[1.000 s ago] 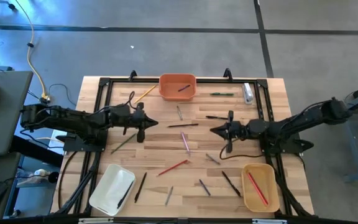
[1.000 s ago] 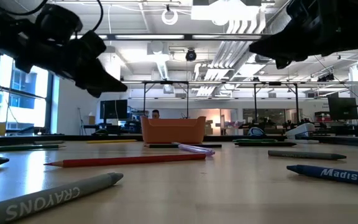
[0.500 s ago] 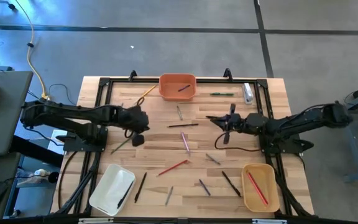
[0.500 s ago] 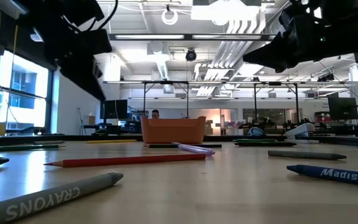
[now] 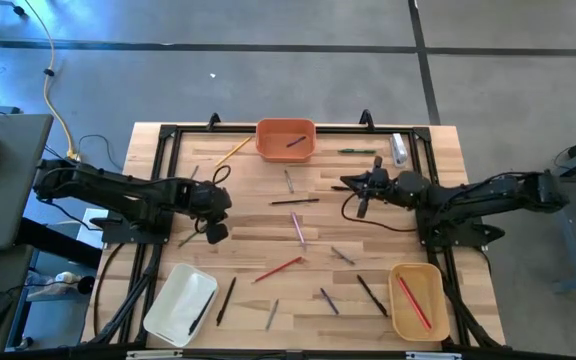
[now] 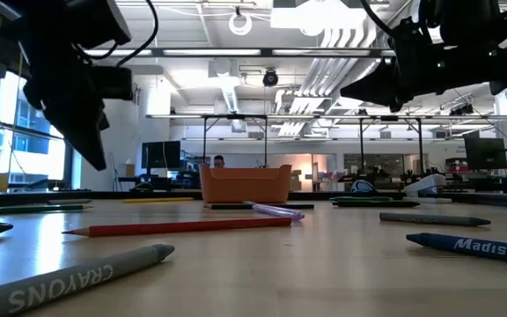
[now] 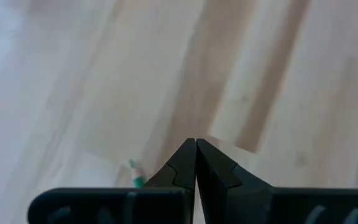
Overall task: Sort crayons/erasers/pens/pencils in bins
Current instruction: Put the violet pen into the white bin
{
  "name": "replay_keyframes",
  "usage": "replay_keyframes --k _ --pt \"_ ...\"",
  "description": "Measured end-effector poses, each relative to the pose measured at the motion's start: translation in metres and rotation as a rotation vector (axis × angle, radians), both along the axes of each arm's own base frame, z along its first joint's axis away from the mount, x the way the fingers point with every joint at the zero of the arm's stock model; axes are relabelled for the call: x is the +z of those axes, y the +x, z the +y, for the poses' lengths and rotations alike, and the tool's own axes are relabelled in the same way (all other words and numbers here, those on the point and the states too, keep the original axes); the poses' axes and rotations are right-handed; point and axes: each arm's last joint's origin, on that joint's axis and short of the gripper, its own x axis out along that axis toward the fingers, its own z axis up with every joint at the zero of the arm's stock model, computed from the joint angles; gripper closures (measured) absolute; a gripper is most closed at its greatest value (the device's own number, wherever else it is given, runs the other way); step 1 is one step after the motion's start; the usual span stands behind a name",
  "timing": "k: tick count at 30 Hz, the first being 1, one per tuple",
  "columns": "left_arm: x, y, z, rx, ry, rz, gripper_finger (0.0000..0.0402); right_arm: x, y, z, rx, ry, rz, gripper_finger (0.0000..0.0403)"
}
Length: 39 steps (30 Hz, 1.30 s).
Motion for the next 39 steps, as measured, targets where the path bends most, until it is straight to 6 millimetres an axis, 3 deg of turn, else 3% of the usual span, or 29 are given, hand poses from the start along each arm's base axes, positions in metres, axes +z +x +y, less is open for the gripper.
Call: replay_keyframes --k 5,15,19,26,30,39 --pt "-0.015 -0.002 0.000 0.062 0.067 -0.060 0.0401 0.014 0.009 0.003 -0.001 0.015 -0.004 0.0403" --pt "-0.016 -0.003 0.005 0.100 0.261 -0.043 0.0401 0.068 0.050 0.007 -0.077 0.174 0.255 0.0403" --pt "-0.016 -0.003 0.004 0.094 0.287 -0.039 0.0401 0.061 0.078 0.012 -0.101 0.246 0.348 0.0403" --pt "-0.015 -0.001 -0.005 0.049 0.340 -0.057 0.0401 0.025 0.133 0.024 -0.125 0.382 0.454 0.0403" --pt "-0.029 -0.003 -0.011 0.007 0.326 -0.151 0.0401 0.014 0.161 0.029 -0.128 0.452 0.495 0.0403" --pt "-0.051 -0.016 -0.013 -0.035 0.268 -0.400 0.0402 0.008 0.192 0.042 -0.229 0.670 0.698 0.0386"
